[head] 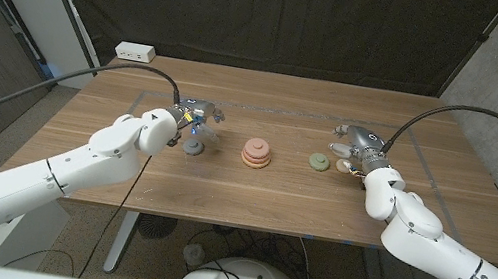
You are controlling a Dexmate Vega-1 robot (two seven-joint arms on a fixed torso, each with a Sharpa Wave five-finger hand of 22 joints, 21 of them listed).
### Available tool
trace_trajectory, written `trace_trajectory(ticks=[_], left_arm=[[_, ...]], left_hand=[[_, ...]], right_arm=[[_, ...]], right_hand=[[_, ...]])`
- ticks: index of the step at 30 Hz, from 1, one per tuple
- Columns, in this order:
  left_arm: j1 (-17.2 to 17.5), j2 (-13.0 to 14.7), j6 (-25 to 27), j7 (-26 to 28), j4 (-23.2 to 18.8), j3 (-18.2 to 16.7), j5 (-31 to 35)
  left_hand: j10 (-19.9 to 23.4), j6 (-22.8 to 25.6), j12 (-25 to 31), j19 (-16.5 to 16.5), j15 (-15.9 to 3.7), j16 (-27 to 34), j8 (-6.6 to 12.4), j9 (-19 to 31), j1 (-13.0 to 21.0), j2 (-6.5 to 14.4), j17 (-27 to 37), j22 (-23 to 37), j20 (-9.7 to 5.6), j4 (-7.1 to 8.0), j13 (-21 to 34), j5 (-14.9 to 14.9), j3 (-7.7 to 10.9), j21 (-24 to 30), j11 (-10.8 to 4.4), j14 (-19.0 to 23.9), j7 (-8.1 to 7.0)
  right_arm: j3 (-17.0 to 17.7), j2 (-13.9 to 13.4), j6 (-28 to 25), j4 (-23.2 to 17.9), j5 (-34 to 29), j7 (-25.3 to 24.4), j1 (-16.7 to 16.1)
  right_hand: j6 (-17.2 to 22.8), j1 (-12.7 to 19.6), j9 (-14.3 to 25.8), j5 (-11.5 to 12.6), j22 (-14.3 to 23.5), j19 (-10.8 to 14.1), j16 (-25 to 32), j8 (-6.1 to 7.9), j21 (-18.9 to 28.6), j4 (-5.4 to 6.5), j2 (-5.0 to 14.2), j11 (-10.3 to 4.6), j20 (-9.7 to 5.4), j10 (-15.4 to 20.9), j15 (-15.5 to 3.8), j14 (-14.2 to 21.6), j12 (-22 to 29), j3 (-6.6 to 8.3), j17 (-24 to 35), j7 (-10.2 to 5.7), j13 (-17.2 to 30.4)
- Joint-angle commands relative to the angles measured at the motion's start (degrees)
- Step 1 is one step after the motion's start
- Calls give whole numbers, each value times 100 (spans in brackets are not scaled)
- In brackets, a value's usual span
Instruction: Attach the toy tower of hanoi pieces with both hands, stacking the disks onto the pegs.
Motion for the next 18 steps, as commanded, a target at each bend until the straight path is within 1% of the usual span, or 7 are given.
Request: trace_trajectory(ticks=[1, 10, 14, 18], left_arm=[[226, 63, 338, 413, -46, -71, -140], [350, 74, 566, 638, -97, -119, -358], [422, 47, 634, 792, -95, -169, -514], [397, 31, 768, 889, -88, -83, -492]], left_hand=[[84, 89, 37, 56, -408, 31, 36, 13, 12, 57, 9, 21, -747, 12, -4, 34, 49, -11, -23, 80, 15], [116, 126, 35, 54, -408, 31, 38, 13, -4, 64, 1, 23, -741, 17, -2, 37, 51, -10, -53, 81, 6], [116, 128, 29, 42, -408, 31, 34, 13, -8, 67, -2, 22, -742, 17, -1, 38, 53, -14, -38, 80, 3], [124, 134, 26, 42, -408, 32, 29, 13, -7, 72, -3, 25, -744, 15, 0, 41, 57, -9, -43, 80, 6]], right_arm=[[-10, 37, 112, 96, 5, 10, 42], [18, 38, 174, 125, 7, -6, 47], [46, 42, 207, 130, 22, -18, 41], [44, 16, 212, 98, -7, -3, 28]], right_hand=[[-15, 26, 35, 45, 19, 15, 12, 42, -31, 5, -9, -5, -384, -13, -200, -9, 5, 38, 19, -14, 13], [-16, 28, 52, 45, 21, 15, 8, 48, -31, 3, -13, -21, -384, -8, -200, -14, 20, 42, 18, -17, 21], [-14, 27, 55, 45, 18, 12, 11, 49, -35, 4, -15, -32, -384, -19, -199, -11, 20, 43, 21, -3, 25], [-14, 26, 55, 45, 18, 11, 9, 47, -35, 4, -16, -24, -383, -27, -199, -14, 17, 43, 20, 2, 22]])
